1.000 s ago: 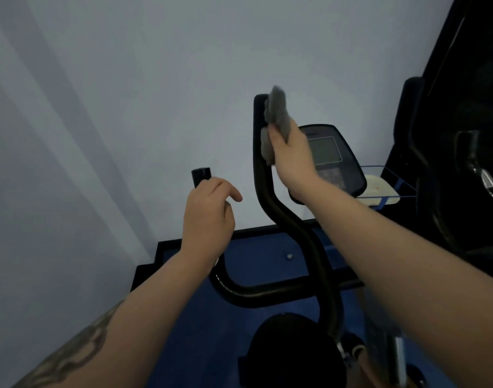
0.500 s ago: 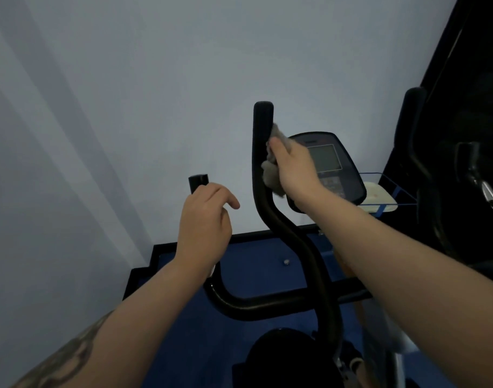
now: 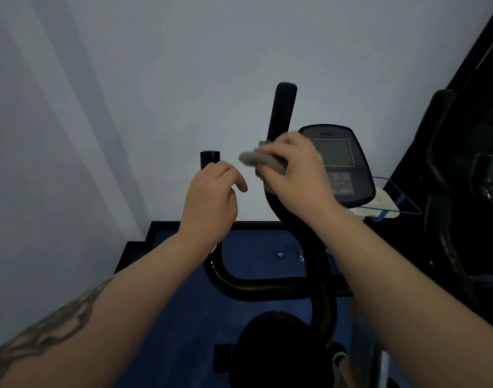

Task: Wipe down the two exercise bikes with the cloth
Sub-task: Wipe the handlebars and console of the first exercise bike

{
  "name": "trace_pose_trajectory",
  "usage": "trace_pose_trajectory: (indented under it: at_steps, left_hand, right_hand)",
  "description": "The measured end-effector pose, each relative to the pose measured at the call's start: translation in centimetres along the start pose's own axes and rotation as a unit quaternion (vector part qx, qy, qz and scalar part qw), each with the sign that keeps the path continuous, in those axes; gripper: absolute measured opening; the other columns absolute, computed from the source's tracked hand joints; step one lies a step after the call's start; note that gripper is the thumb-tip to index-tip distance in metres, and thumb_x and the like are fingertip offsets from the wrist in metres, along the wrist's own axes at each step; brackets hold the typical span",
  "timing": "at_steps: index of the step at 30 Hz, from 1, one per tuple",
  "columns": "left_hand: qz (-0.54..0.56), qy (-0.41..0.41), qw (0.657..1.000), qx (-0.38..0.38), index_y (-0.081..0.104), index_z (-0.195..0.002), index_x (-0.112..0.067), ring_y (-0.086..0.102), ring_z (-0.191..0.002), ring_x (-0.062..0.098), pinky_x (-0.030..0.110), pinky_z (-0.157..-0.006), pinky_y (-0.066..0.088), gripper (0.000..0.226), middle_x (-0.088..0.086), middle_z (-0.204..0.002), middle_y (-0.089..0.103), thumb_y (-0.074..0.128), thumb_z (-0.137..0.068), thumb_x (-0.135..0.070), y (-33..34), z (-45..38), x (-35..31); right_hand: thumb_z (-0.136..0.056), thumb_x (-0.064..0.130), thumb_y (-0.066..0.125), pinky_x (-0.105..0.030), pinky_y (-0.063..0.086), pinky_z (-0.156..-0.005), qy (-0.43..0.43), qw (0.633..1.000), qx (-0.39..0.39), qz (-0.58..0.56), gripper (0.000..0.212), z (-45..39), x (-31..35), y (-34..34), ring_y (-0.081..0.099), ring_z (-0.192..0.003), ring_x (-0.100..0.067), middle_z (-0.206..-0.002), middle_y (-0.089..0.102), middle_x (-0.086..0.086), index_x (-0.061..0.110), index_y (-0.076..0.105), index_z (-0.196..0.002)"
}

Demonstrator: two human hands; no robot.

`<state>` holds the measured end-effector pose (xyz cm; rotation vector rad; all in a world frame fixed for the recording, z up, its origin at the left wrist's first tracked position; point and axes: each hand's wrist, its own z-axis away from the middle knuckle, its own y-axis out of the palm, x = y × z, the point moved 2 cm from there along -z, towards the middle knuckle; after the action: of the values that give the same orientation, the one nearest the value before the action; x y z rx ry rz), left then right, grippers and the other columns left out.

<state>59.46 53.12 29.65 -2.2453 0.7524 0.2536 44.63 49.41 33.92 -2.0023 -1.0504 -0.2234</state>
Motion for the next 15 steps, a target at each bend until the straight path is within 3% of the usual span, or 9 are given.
trace_pose_trajectory:
  at_steps: [2, 4, 7, 9, 11, 15]
  left_hand:
    - [0.005, 0.006, 1.000, 0.004, 0.065, -0.078, -0.003, 0.054, -0.079, 0.026, 0.042, -0.071, 0.044, 0.035, 0.008, -0.086, 0.062, 0.041, -0.067, 0.021, 0.0, -0.1, -0.1]
    - [0.007, 0.005, 1.000, 0.006, 0.065, -0.078, -0.003, 0.054, -0.079, 0.026, 0.043, -0.071, 0.044, 0.035, 0.009, -0.086, 0.062, 0.042, -0.067, 0.021, 0.0, -0.2, -0.2]
    - [0.009, 0.003, 1.000, 0.007, 0.065, -0.078, -0.002, 0.054, -0.079, 0.026, 0.043, -0.071, 0.044, 0.035, 0.009, -0.086, 0.062, 0.042, -0.066, 0.021, -0.1, 0.0, -0.1]
    - [0.011, 0.004, 1.000, 0.010, 0.065, -0.078, -0.002, 0.054, -0.079, 0.027, 0.044, -0.071, 0.044, 0.034, 0.010, -0.086, 0.062, 0.042, -0.067, 0.021, -0.2, 0.1, -0.2]
    - [0.014, 0.003, 1.000, 0.007, 0.065, -0.078, -0.001, 0.054, -0.079, 0.027, 0.043, -0.071, 0.044, 0.034, 0.010, -0.085, 0.062, 0.042, -0.067, 0.021, -0.3, -0.2, -0.3]
    - [0.011, -0.008, 1.000, 0.005, 0.065, -0.077, -0.001, 0.052, -0.077, 0.025, 0.040, -0.070, 0.042, 0.032, 0.010, -0.084, 0.061, 0.042, -0.068, 0.019, -0.3, 0.0, -0.2]
  right_hand:
    - [-0.086, 0.024, 0.067, -0.031, 0.045, -0.074, -0.036, 0.999, -0.029, 0.013, 0.026, -2.3, 0.7, -0.7, 0.052, -0.098, -0.018, -0.097, 0.063, 0.005, 0.022, 0.068, -0.112]
    - [-0.089, 0.028, 0.066, -0.033, 0.047, -0.071, -0.045, 0.993, -0.044, 0.099, 0.020, -3.6, 1.3, -0.3, 0.052, -0.094, -0.018, -0.089, 0.061, 0.001, 0.020, 0.069, -0.107]
    - [-0.092, 0.037, 0.060, -0.034, 0.046, -0.068, -0.040, 0.979, 0.024, 0.200, 0.022, -2.6, 0.5, 1.3, 0.053, -0.086, -0.021, -0.088, 0.047, -0.002, 0.018, 0.068, -0.102]
    - [-0.089, 0.042, 0.062, -0.030, 0.043, -0.067, -0.025, 0.982, 0.082, 0.168, 0.023, -2.6, -0.1, 1.0, 0.054, -0.087, -0.018, -0.096, 0.052, -0.001, 0.024, 0.066, -0.103]
    - [-0.087, 0.042, 0.064, -0.031, 0.044, -0.069, -0.047, 0.985, 0.087, 0.139, 0.025, -3.8, 0.0, 0.4, 0.053, -0.088, -0.018, -0.098, 0.056, -0.003, 0.024, 0.066, -0.104]
    - [-0.097, 0.040, 0.051, -0.039, 0.048, -0.079, -0.101, 0.961, 0.116, 0.228, 0.029, -2.9, 0.9, 0.9, 0.046, -0.107, -0.017, -0.096, 0.064, 0.000, 0.019, 0.068, -0.108]
